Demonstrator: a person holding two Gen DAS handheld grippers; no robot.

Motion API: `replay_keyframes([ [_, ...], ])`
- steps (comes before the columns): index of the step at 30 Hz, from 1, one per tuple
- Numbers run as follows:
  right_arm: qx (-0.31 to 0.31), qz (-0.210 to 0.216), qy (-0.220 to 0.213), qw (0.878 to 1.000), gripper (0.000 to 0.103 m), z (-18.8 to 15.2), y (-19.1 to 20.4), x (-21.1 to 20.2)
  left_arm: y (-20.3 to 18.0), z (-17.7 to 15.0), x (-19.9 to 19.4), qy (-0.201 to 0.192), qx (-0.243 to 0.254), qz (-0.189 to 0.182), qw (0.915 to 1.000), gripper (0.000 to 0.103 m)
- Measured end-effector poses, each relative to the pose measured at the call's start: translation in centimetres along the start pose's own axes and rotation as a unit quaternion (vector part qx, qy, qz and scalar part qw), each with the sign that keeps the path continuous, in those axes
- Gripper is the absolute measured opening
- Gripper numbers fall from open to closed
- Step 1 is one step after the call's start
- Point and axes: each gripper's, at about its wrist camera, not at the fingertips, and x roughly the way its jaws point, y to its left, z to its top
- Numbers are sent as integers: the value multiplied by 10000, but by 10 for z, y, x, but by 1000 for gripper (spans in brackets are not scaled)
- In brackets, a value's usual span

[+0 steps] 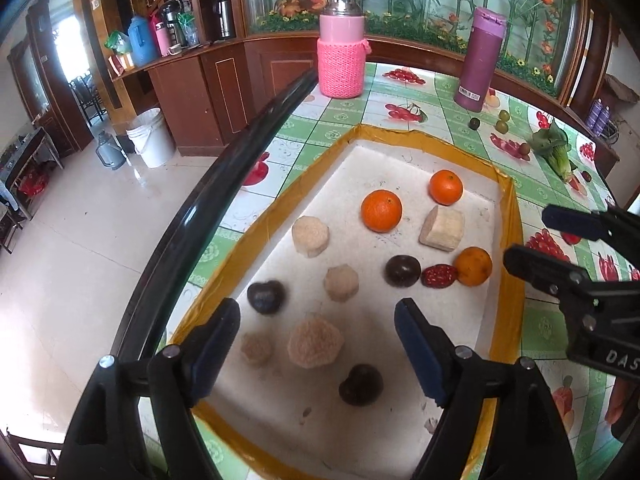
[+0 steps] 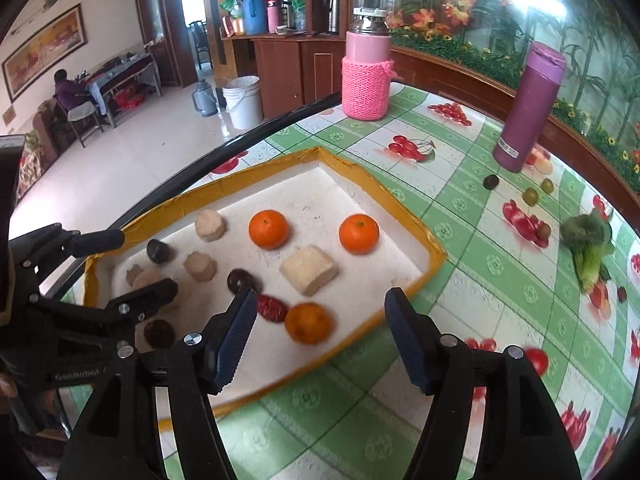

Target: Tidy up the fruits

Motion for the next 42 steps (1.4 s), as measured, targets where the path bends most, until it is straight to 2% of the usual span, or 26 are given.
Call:
replay_keyframes([
  [4,104,-26,-35,9999,67,-18,0,-19,-3,-7,-12,-94,-30,47,9999,84],
  [7,212,-58,-93,9997,76,-34,0,-34,-5,-15,-24,-202,-83,92,9997,87],
  [12,246,-98,-123,9996,77,-64,1,-55,-11,-35,-48,-469,-235,5,9986,89],
  [18,238,-119,-143,9995,79,-99,9,-73,-15,-70,-70,-679,-559,121,9960,92],
  [19,200,-113,-168,9996,80,-104,11,-76,-14,-77,-73,-658,-663,128,9955,92],
  [23,170,1,-241,9996,100,-118,18,-84,-16,-104,-78,-477,-823,215,9952,92],
  [25,241,27,-282,9993,102,-124,20,-88,-19,-113,-80,-417,-830,300,9952,92],
  [30,581,-220,-304,9976,103,-131,24,-97,-13,-124,-85,-468,-880,213,9948,92],
  [33,752,-498,-361,9953,103,-134,28,-101,-7,-124,-81,-346,-893,214,9952,92],
  [35,900,-708,-371,9927,103,-136,33,-103,-5,-126,-78,-302,-783,63,9965,92],
  [39,1104,-927,-406,9887,103,-138,41,-105,-4,-130,-86,-536,-425,-69,9976,92],
  [42,1232,-1047,-466,9857,103,-140,52,-108,3,-132,-88,-558,-250,-210,9979,96],
])
